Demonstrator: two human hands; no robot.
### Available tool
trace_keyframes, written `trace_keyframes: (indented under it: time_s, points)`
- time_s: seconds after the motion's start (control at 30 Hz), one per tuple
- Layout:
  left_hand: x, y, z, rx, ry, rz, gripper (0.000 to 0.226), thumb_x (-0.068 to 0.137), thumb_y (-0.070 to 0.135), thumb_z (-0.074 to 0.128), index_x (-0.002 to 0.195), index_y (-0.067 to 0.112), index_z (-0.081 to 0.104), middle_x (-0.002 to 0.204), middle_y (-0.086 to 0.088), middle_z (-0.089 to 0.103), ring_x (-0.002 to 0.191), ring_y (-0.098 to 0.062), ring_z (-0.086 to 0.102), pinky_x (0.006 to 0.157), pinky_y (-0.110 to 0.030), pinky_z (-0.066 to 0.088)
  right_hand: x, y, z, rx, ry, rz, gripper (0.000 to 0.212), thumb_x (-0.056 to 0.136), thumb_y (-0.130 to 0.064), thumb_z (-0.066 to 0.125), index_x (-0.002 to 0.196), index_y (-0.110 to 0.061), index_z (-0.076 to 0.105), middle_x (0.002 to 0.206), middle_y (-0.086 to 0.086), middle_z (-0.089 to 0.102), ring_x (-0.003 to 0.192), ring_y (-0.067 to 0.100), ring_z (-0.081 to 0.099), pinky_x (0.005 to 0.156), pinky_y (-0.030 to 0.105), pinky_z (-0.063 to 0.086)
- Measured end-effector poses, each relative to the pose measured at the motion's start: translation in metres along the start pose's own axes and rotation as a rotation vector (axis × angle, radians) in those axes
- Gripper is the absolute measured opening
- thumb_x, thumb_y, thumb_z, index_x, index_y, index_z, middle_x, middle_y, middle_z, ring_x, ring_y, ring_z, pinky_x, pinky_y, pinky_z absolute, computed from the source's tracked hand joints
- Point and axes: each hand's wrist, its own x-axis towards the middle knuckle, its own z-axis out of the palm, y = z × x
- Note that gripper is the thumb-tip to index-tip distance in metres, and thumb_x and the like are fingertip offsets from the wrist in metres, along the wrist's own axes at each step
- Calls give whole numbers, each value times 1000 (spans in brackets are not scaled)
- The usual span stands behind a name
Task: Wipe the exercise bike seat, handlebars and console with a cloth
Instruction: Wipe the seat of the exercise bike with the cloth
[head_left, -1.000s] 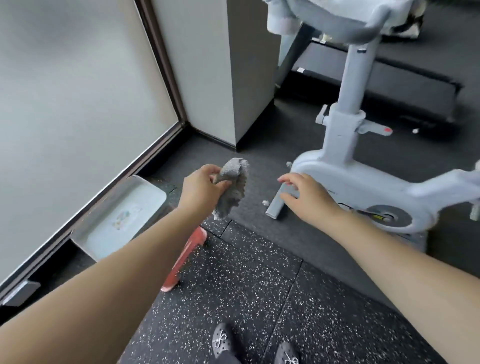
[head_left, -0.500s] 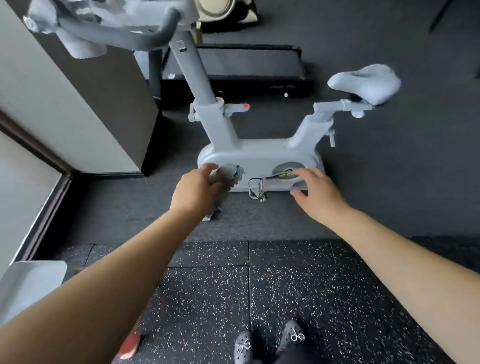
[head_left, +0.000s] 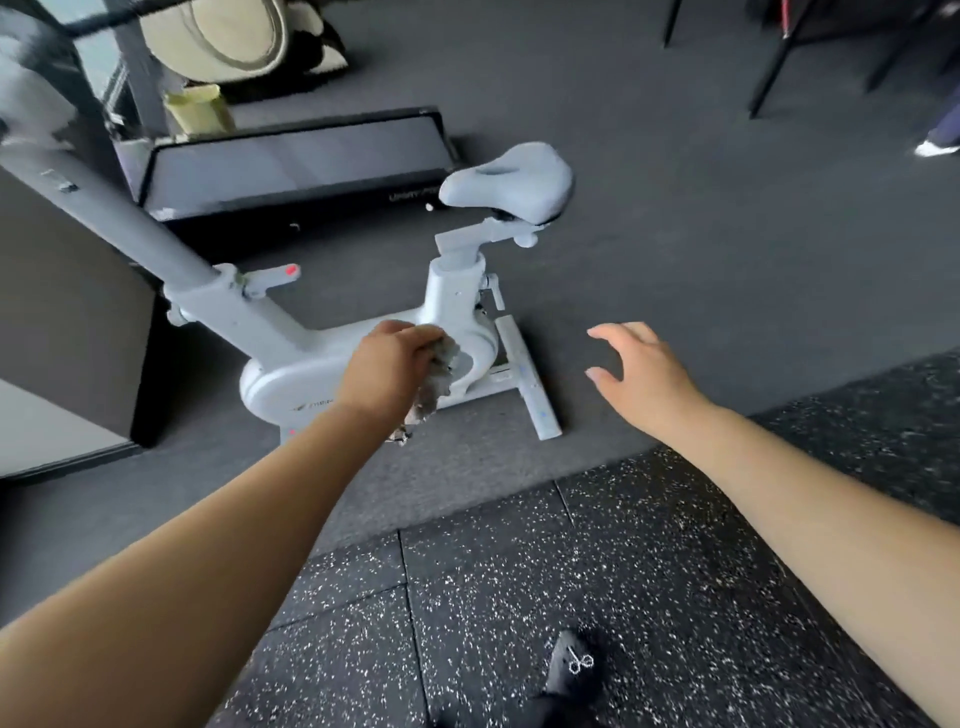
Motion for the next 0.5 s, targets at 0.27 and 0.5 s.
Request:
trace_keyframes:
  time_s: [0.27, 0.5]
  points:
    - [72, 48, 49, -40, -58, -35, 57, 67, 10, 77, 121, 18, 59, 118, -6, 55, 118, -21, 45, 92, -13, 29, 68, 63, -36, -16, -31, -47, 45, 88, -24, 59, 131, -22, 48, 136, 6, 44, 122, 29, 45, 101, 39, 39]
    - [153, 64, 66, -25, -30, -48, 68, 68, 8, 75, 131, 17, 50, 130, -9, 49, 124, -23, 42, 93, -13, 25, 141, 87, -50, 10, -57, -71, 48, 87, -23, 60, 133, -21, 47, 137, 5, 45, 123, 29, 44, 104, 37, 36]
